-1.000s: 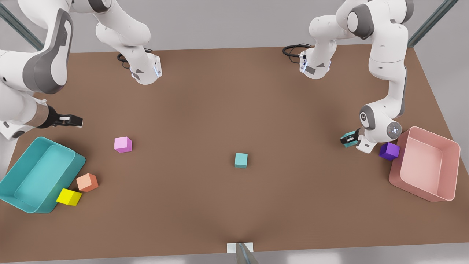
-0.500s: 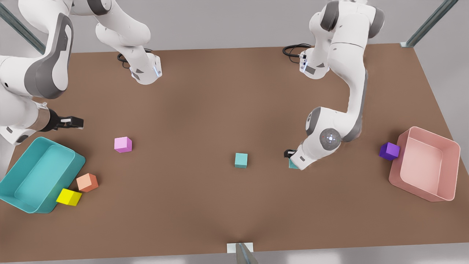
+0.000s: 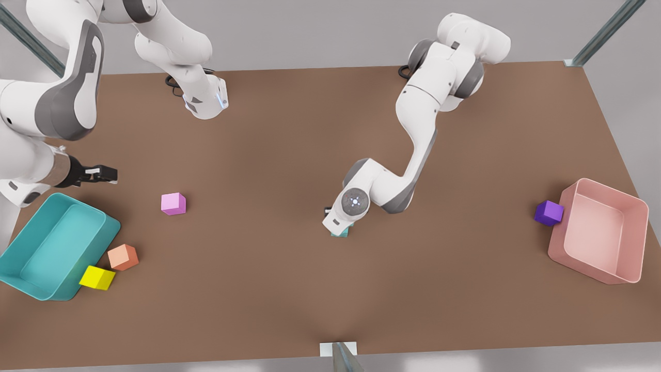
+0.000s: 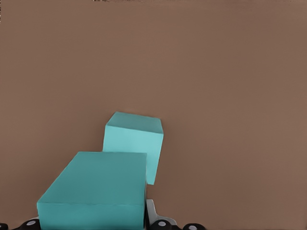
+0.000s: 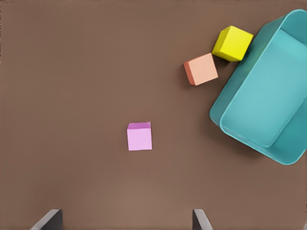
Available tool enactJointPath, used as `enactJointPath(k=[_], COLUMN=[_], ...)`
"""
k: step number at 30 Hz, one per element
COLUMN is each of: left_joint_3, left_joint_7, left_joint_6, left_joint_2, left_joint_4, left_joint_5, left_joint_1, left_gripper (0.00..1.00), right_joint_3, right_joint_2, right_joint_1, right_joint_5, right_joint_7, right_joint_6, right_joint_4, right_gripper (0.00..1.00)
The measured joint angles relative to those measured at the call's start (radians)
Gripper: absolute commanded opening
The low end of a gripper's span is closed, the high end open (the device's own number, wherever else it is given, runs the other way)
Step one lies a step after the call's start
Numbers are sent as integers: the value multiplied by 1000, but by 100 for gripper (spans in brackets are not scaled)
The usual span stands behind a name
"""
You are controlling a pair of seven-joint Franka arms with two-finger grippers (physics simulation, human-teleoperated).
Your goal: Stack the two blue cubes on top of each other
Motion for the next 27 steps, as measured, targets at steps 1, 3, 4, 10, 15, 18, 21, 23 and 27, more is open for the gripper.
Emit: enactJointPath(k=[1, 3, 4, 10, 15, 18, 21, 23, 27], left_joint_3=[0, 0, 0, 0, 0, 1, 1, 0, -8], left_joint_7=[-18, -52, -67, -143, -187, -206, -223, -234, -254], left_joint_6=[6, 18, 25, 59, 74, 81, 84, 83, 51], left_joint_2=[4, 9, 10, 20, 33, 34, 34, 30, 21], left_joint_4=[1, 2, 4, 12, 12, 12, 12, 12, 12], left_joint_5=[0, 0, -1, -2, -6, -12, -12, -13, -14], left_joint_1=[3, 5, 5, 5, 4, 4, 4, 4, 3], left_gripper=[46, 46, 46, 47, 100, 100, 100, 100, 100], right_joint_3=[0, 0, 0, 0, -2, -3, -4, -5, -6], right_joint_2=[-2, -1, -1, 6, 19, 26, 31, 32, 32], right_joint_1=[0, 0, 0, 0, -3, -3, -3, -3, -5], right_joint_5=[1, 5, 6, 6, 8, 9, 8, 9, 10], right_joint_7=[-1, -4, -5, -10, -14, -15, -17, -18, -19], right_joint_6=[5, 13, 17, 34, 41, 44, 45, 45, 45], right_joint_4=[2, 3, 3, 3, -5, -5, -5, -7, -9], right_gripper=[100, 100, 100, 100, 100, 100, 100, 100, 100])
